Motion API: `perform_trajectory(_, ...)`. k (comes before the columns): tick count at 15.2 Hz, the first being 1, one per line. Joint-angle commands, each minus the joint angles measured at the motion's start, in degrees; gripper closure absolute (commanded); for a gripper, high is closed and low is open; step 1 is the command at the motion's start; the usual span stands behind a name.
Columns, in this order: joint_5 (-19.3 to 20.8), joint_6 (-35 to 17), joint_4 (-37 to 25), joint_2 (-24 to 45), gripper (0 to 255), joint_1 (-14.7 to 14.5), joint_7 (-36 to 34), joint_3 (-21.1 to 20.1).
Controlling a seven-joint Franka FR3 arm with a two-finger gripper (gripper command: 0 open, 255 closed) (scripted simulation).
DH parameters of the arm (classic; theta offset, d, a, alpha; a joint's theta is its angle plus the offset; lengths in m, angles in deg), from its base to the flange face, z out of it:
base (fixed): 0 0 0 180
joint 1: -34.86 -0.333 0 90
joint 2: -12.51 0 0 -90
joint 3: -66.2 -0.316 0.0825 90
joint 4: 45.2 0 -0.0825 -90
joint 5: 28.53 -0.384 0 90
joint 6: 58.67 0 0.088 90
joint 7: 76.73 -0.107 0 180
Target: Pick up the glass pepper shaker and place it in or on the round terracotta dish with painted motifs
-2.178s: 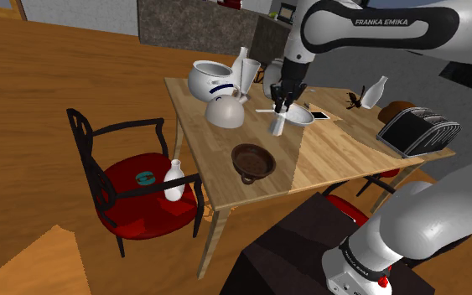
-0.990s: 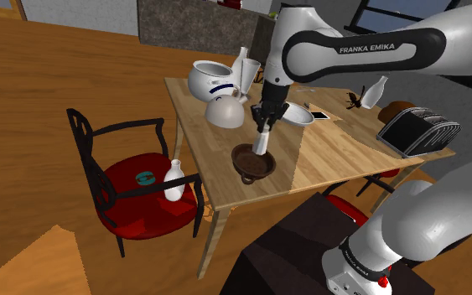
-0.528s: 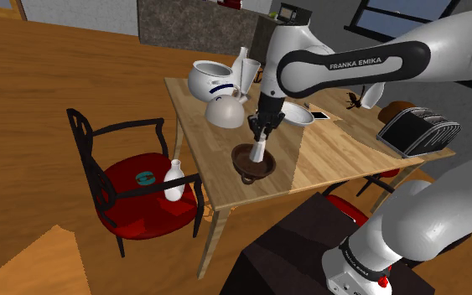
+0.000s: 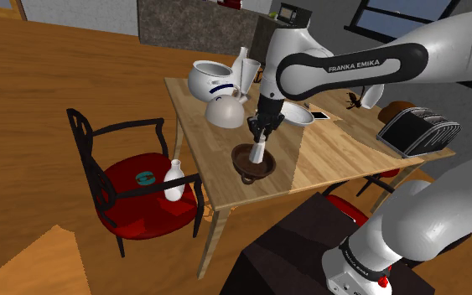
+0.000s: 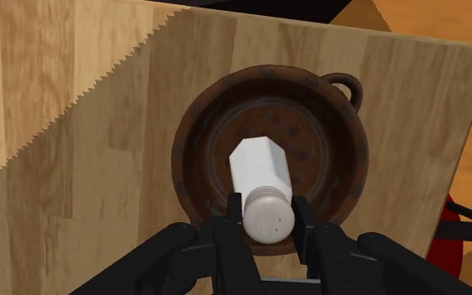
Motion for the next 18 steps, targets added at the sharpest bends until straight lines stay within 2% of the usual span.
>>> perform_trajectory(1, 0.00, -0.01, 0.00, 0.00, 0, 0.00, 0.00, 0.00)
perform_trajectory(6, 0.00, -0.01, 0.00, 0.00, 0, 0.00, 0.00, 0.00)
perform_trajectory(10, -0.40, 7.46, -5.96, -1.52, 0, -0.21, 0.24, -0.11)
perform_trajectory(18, -0.40, 7.46, -5.96, -1.52, 0, -0.20, 0.24, -0.11)
